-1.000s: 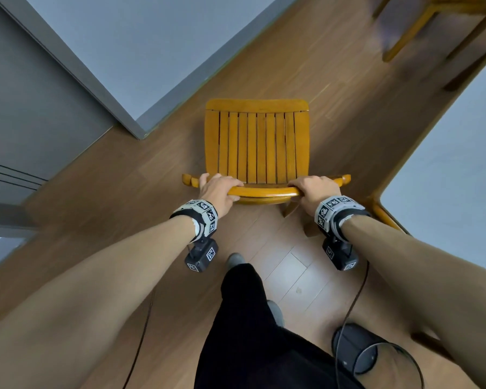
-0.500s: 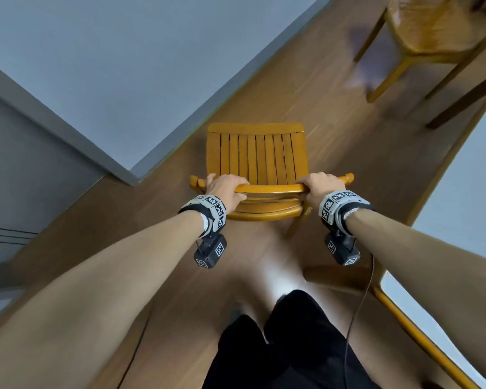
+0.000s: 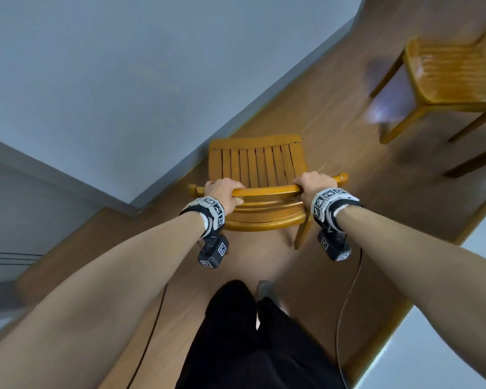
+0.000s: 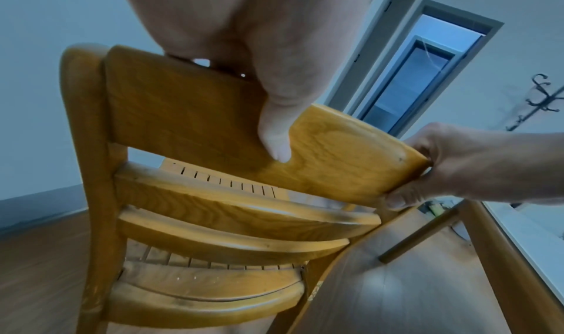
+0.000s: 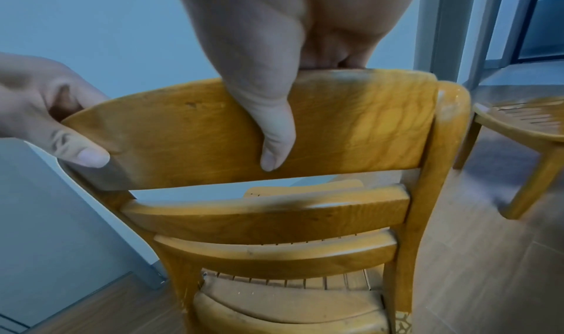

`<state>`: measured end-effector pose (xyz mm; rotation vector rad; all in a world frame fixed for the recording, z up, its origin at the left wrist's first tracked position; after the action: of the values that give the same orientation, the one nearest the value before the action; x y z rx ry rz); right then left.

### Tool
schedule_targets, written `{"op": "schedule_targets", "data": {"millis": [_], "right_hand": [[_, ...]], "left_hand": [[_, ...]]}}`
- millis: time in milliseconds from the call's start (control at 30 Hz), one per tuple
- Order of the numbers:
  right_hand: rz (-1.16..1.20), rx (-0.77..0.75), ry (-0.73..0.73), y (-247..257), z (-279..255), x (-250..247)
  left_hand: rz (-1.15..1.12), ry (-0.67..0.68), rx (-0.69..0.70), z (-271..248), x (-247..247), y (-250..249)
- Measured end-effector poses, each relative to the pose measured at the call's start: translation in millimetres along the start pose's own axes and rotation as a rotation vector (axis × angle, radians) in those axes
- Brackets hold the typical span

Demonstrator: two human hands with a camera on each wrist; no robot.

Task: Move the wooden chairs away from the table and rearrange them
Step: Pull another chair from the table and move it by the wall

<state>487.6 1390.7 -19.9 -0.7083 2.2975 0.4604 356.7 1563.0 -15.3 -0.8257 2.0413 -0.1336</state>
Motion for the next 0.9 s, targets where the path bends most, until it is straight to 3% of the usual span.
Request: {"op": "schedule_targets", "data": {"millis": [300, 500, 667, 900], "right_hand": [[-0.011, -0.019, 0.073, -40.8, 86.1, -75.5], [-0.042, -0.009, 0.044, -64.1, 145.3, -159.4], [-0.055, -0.042, 0.048, -72.8, 194.4, -222.5], [-0.129, -0.107, 0.057, -87.8, 243.9, -271.9]], "left_hand": [[-0.091, 0.003, -0.026, 102.2, -40.4, -15.8], [-0.121, -0.038, 0.003, 177.5, -95.5, -31.1], [-0.14, -0.105, -0.021, 222.7, -149.4, -44.0], [-0.142, -0.112, -0.087, 267.6, -179.9, -56.7]]}}
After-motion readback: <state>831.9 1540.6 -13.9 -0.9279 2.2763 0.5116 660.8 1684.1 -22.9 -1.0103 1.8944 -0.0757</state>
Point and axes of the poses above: each hand's wrist, its own z-axis towards the middle knuckle, its own x-axis out of the palm, y = z × x, the point moved 7 cm from there along z, towards the middle knuckle, and after that the axes turned 13 degrees about y, right-handed, at the moved point
